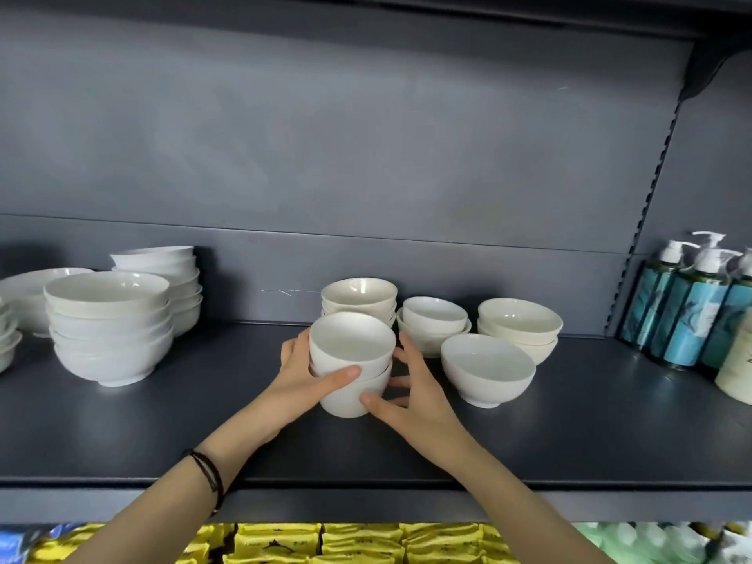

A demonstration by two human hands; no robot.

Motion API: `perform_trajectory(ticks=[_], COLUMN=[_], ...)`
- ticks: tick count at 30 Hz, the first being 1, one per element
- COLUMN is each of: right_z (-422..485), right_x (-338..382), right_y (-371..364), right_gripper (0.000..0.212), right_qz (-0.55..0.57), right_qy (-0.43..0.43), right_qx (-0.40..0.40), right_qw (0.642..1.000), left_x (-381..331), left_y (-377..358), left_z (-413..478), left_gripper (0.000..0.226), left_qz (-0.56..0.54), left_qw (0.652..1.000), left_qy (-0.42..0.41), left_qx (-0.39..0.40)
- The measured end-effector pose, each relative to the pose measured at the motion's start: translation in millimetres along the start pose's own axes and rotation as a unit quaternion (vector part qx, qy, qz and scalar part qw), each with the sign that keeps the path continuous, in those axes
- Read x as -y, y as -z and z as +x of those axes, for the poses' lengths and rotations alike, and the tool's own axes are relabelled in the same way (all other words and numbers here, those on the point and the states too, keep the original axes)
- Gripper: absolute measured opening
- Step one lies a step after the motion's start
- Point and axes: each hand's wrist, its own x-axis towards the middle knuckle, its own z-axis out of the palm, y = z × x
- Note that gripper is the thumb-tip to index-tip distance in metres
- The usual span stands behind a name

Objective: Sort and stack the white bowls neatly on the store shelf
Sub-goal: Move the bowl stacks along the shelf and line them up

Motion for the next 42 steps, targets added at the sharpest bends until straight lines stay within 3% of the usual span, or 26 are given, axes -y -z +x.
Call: perform_trajectory(ticks=[10, 14, 18, 20, 22, 26, 31, 33, 37, 42], right_z=[16, 23, 48, 65, 81, 97, 103, 104, 102, 101], right_x=[5, 21, 33, 32, 25, 2, -10, -11, -12, -21], right_y=[-4, 15, 43, 63, 86, 114, 110, 107, 106, 106], right_gripper=[0.078, 0.049, 0.029, 0.019, 0.011, 0.023, 0.033, 0.008, 0.043, 0.050], right_qz=[0.029, 0.044, 0.049, -0.025, -0.129, -0.298, -0.367, -0.372, -0.336, -0.318], right_qy=[-0.018, -0.040, -0.060, -0.025, -0.011, -0.074, -0.125, -0.115, -0.105, -0.077], right_qx=[0.042, 0.085, -0.007, -0.074, -0.091, -0.007, 0.075, 0.072, 0.052, 0.018], right_qw=[0.999, 0.995, 0.997, 0.997, 0.987, 0.952, 0.919, 0.918, 0.935, 0.945], left_x=[2, 6, 10, 12, 13, 14, 14, 14, 12, 11], left_y=[5, 2, 4, 5, 4, 5, 5, 5, 6, 7], left_z=[-7, -6, -3, -2, -1, -1, 0, 0, -2, -2], left_gripper=[0.088, 0.081, 0.093, 0.085, 0.080, 0.091, 0.085, 0.088, 0.094, 0.097], left_qz=[-0.084, -0.100, -0.088, -0.085, -0.079, -0.075, -0.064, -0.065, -0.067, -0.062], left_qw=[0.996, 0.994, 0.995, 0.995, 0.996, 0.996, 0.997, 0.997, 0.997, 0.997], left_qy=[-0.025, -0.047, -0.039, -0.037, -0.038, -0.034, -0.038, -0.039, -0.038, -0.038], left_qx=[0.007, -0.026, -0.030, -0.029, -0.031, -0.027, -0.029, -0.027, -0.022, -0.022])
